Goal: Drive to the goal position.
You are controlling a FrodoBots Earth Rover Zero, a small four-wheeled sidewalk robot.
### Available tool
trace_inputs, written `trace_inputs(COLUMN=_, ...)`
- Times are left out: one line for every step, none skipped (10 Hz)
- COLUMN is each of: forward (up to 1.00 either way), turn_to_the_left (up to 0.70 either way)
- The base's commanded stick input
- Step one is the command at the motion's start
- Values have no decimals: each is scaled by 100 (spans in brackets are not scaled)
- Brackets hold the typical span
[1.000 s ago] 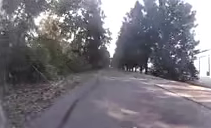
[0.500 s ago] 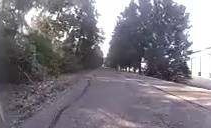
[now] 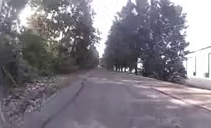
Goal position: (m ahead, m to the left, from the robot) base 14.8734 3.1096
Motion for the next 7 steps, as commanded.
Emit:
trace_inputs(forward=70, turn_to_the_left=0)
trace_inputs(forward=70, turn_to_the_left=0)
trace_inputs(forward=70, turn_to_the_left=0)
trace_inputs(forward=70, turn_to_the_left=0)
trace_inputs(forward=70, turn_to_the_left=0)
trace_inputs(forward=70, turn_to_the_left=0)
trace_inputs(forward=70, turn_to_the_left=0)
